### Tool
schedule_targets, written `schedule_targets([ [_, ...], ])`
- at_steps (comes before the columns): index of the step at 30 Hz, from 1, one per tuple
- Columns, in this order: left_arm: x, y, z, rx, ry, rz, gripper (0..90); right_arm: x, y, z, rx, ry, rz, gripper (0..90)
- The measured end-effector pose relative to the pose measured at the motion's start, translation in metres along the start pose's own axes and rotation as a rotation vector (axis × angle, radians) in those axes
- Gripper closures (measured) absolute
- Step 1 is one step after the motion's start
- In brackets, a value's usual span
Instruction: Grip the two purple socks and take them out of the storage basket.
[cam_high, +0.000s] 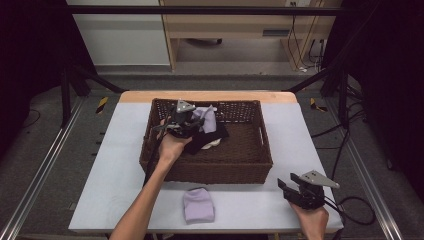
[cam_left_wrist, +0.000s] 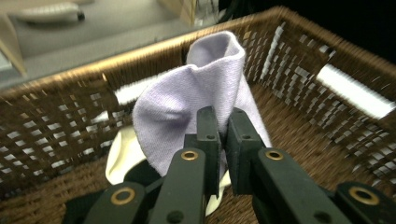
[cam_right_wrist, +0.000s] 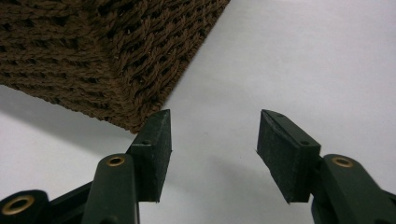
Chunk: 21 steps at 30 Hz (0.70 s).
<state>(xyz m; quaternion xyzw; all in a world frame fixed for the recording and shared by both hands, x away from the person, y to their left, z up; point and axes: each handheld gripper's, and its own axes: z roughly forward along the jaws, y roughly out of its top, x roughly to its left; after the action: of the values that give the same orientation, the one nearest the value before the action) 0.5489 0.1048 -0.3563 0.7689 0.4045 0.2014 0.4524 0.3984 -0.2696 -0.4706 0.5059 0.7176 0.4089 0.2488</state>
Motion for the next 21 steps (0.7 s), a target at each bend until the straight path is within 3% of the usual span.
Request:
schedule_targets([
  [8, -0.014, -0.002, -0.037, -0.111, -0.010, 0.049, 83.9, 0.000, 0.000, -0.001, -0.008, -0.004, -0.001, 44.8],
  [21, -0.025, -0.026, -0.085, -0.231, -0.084, 0.038, 83.9, 0.000, 0.000, -0.001, -0.005, -0.005, -0.006, 44.8],
])
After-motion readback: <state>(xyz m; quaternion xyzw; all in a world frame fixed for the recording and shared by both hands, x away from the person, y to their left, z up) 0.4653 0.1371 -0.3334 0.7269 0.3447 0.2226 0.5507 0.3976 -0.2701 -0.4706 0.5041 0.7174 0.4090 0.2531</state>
